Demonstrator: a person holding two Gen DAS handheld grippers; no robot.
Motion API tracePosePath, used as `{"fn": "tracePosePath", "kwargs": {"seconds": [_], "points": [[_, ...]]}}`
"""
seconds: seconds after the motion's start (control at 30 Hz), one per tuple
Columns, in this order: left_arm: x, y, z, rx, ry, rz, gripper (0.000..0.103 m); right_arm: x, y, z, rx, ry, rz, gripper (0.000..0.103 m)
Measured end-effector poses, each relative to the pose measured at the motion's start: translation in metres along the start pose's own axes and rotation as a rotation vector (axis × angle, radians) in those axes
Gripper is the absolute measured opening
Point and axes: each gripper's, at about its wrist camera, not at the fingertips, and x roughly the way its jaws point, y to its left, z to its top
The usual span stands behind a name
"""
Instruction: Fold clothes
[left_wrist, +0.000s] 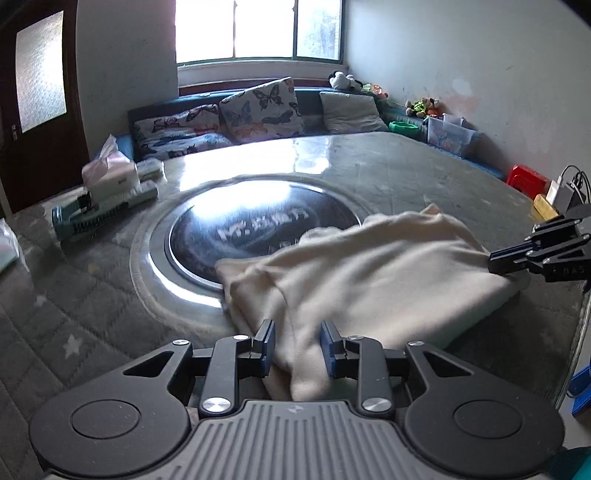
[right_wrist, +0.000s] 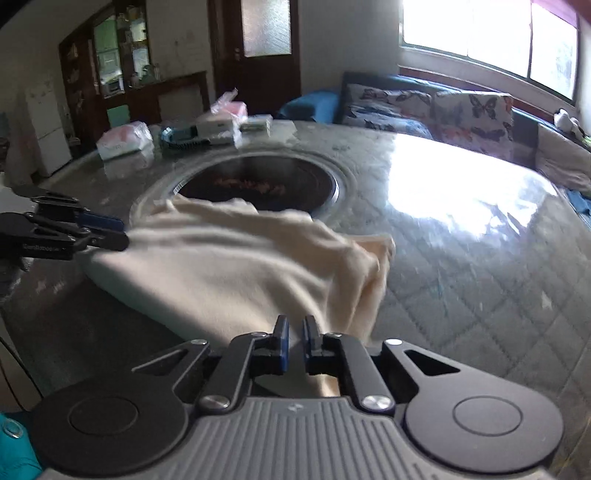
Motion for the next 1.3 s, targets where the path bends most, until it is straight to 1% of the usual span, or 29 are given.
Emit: {"fn": "tracePosePath", "kwargs": {"seconds": [0.07,0.13,0.3,0.37,0.47,0.57,0.63,0.73,0.8,0.9,0.97,1.03,1.1,1.2,1.3], "points": [[0.004,0.000,0.010,0.016,-0.011,0.002,0.030,0.002,-0.002,0.012,-0.010,-0.005,-0.006,0.008],[0.015,0.002,0.019,0.010,0.001,0.001,0.030,0.009,-0.007,0.026,-0.011,-0.009,-0.008,0.008],[0.046,0.009,0.032,-0.010,0.039,0.005,0.029,0.043,-0.018,0.049,0.009,0.023,-0.001,0.008],[0.058,0.012,0.030,-0.012,0.060,0.018,0.029,0.058,-0.023,0.051,0.026,0.042,-0.022,0.008],[0.066,0.018,0.029,-0.022,0.068,0.032,0.030,0.074,-0.031,0.052,0.073,0.065,-0.052,0.007],[0.064,0.020,0.034,-0.033,0.054,0.030,0.029,0.071,-0.029,0.056,0.071,0.040,-0.045,0.008],[0.063,0.017,0.039,-0.033,0.040,0.017,0.029,0.068,-0.024,0.061,0.064,0.020,-0.024,0.008],[0.070,0.011,0.045,-0.024,0.041,0.002,0.029,0.075,-0.014,0.069,0.029,0.025,0.006,0.009],[0.078,0.007,0.047,-0.018,0.054,-0.001,0.029,0.087,-0.012,0.071,0.019,0.050,-0.001,0.010],[0.081,0.009,0.047,-0.026,0.061,0.003,0.030,0.092,-0.013,0.073,0.026,0.048,-0.010,0.010],[0.082,0.010,0.047,-0.032,0.064,0.006,0.030,0.087,-0.012,0.075,0.025,0.044,-0.016,0.010],[0.083,0.011,0.047,-0.038,0.067,0.009,0.030,0.078,-0.004,0.075,-0.008,0.033,-0.009,0.012],[0.073,0.011,0.045,-0.037,0.059,0.012,0.030,0.065,0.008,0.073,-0.038,0.024,0.022,0.016],[0.050,0.010,0.040,-0.035,0.035,-0.004,0.030,0.046,0.029,0.064,-0.096,0.020,0.092,0.016],[0.039,-0.001,0.032,-0.006,0.027,-0.021,0.030,0.031,0.049,0.050,-0.148,0.034,0.133,0.016]]}}
